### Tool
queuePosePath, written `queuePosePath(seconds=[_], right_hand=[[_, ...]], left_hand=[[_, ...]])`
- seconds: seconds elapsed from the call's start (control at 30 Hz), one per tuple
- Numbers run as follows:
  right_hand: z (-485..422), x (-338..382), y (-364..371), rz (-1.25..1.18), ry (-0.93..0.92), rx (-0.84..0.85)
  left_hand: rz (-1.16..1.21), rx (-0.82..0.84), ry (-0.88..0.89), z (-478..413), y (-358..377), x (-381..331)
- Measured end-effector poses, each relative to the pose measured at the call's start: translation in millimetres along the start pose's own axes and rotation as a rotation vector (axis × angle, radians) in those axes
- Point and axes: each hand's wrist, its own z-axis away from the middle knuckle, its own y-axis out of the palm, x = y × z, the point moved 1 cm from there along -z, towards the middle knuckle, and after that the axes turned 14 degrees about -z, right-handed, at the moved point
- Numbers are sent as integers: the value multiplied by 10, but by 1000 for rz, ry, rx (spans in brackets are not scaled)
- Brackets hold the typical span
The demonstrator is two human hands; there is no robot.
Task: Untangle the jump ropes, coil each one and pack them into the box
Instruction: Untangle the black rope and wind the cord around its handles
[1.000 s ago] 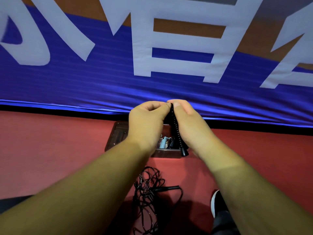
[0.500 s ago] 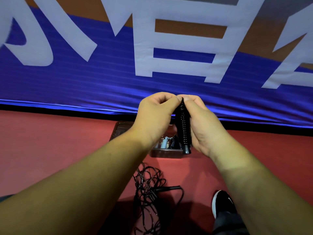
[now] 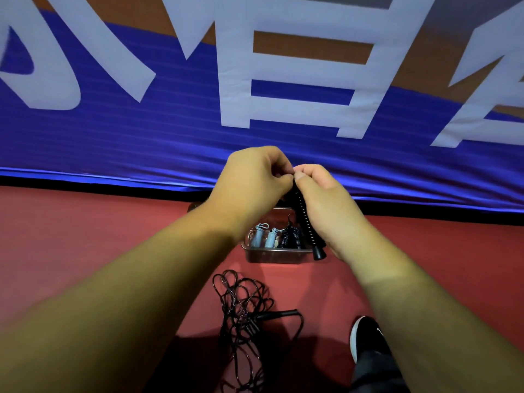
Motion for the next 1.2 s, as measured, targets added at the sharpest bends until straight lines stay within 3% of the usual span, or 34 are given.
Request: queuePosePath(seconds=[0.13, 0.27, 0.37, 0.57, 0.8, 0.97, 1.1, 1.2], right_hand=[[32, -31, 1, 161, 39, 95], [119, -14, 9, 208, 61, 193], [181, -1, 12, 252, 54, 258], [180, -65, 31, 283, -14, 206], [150, -55, -7, 133, -5, 149], [95, 19, -5, 52, -14, 109], [101, 85, 6, 98, -62, 99], [102, 91, -8, 99, -97, 110]], left_hand=[[-97, 274, 58, -98, -137, 112], [3, 445, -10, -85, -180, 224], [-7, 430, -46, -57, -108, 248], [-90, 400, -110, 2, -39, 254], [65, 407, -152, 47, -76, 266], [374, 249, -199, 22, -51, 220], [813, 269, -419, 28, 14, 170], [949, 282, -543, 15, 84, 179]])
